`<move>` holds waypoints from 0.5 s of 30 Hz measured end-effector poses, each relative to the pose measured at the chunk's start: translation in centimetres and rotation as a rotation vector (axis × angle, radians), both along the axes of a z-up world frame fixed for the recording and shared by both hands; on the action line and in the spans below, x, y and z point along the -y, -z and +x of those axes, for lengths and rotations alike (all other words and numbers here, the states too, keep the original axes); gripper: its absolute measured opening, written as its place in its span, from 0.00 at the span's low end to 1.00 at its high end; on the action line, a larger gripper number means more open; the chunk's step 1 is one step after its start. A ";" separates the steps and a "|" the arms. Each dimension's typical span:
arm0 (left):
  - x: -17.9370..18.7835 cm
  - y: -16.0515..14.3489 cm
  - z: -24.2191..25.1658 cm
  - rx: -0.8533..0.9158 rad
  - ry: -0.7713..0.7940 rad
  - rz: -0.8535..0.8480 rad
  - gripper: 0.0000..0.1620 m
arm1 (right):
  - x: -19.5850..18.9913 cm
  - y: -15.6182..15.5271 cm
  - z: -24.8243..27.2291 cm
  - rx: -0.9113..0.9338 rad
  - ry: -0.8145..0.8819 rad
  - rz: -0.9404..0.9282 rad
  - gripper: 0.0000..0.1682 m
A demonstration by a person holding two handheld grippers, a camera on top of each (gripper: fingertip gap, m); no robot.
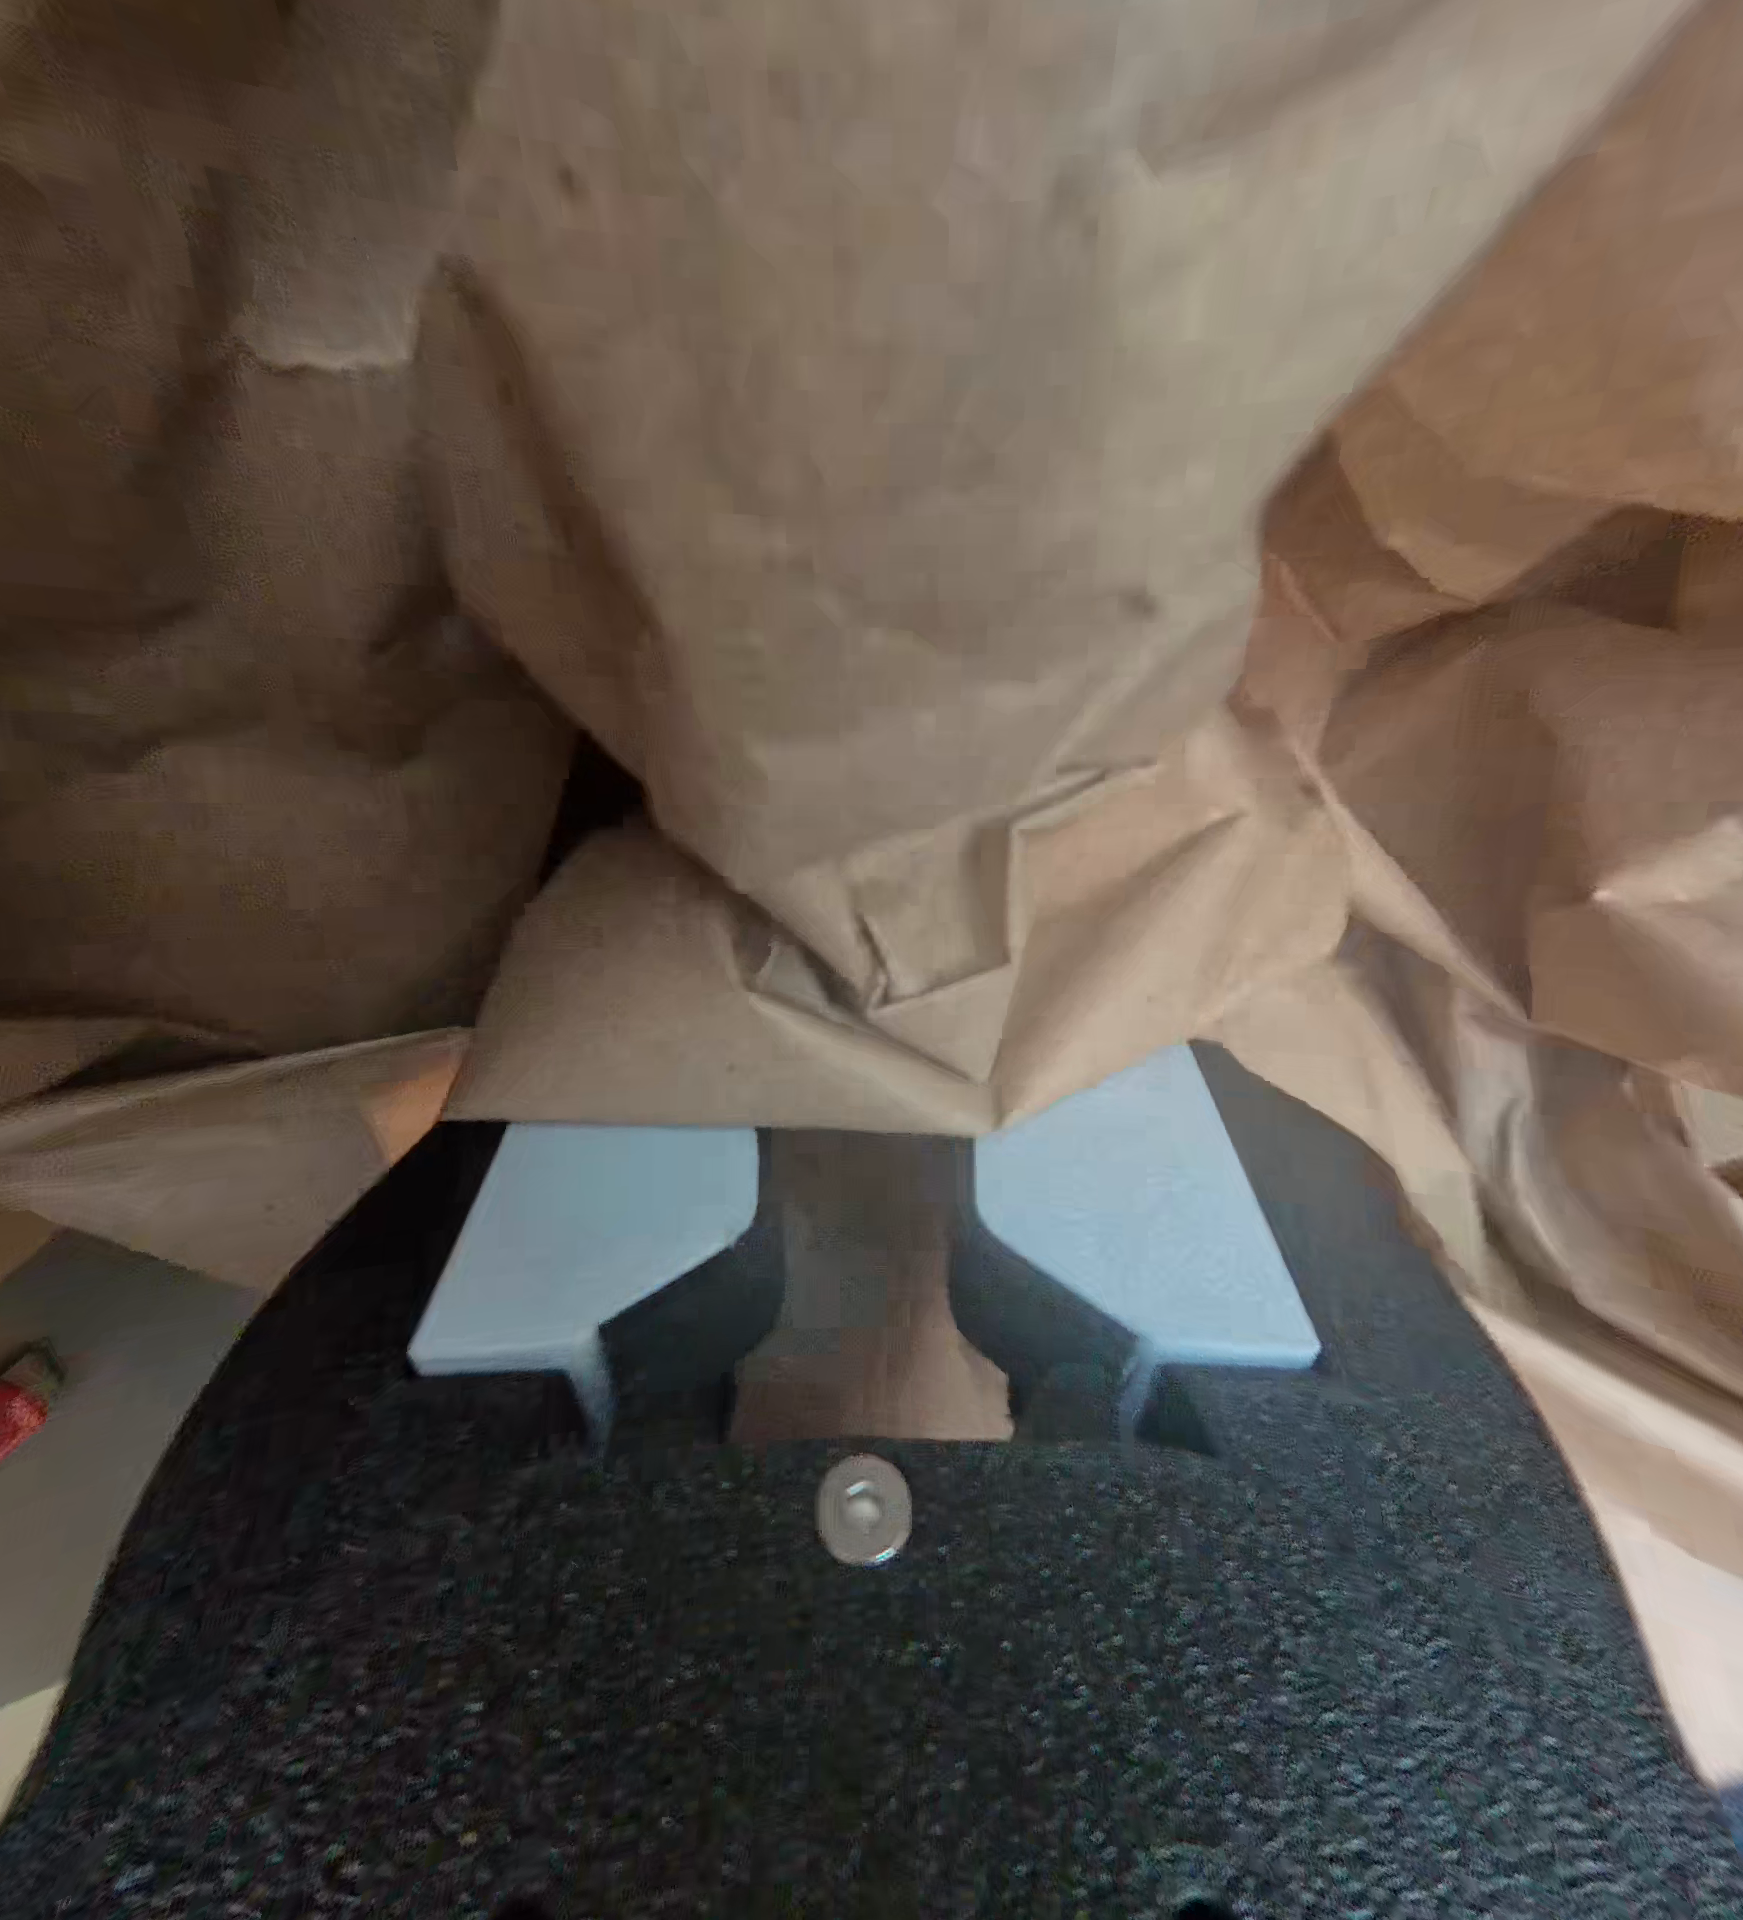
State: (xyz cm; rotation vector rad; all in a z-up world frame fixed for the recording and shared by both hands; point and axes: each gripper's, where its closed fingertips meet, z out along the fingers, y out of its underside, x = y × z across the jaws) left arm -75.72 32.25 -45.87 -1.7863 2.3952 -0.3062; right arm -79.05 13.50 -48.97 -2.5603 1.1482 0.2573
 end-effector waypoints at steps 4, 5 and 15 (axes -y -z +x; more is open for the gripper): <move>0.4 -3.4 -1.4 0.051 0.020 0.037 0.30 | 1.7 -1.4 -0.2 0.017 0.099 0.035 0.47; 0.7 -4.1 -1.9 0.055 0.024 0.029 0.32 | 2.0 -1.6 -0.3 0.014 0.117 0.042 0.47; 2.3 -11.6 -4.0 0.204 0.045 -0.019 0.33 | 3.9 -6.7 -0.2 0.140 0.146 0.114 0.45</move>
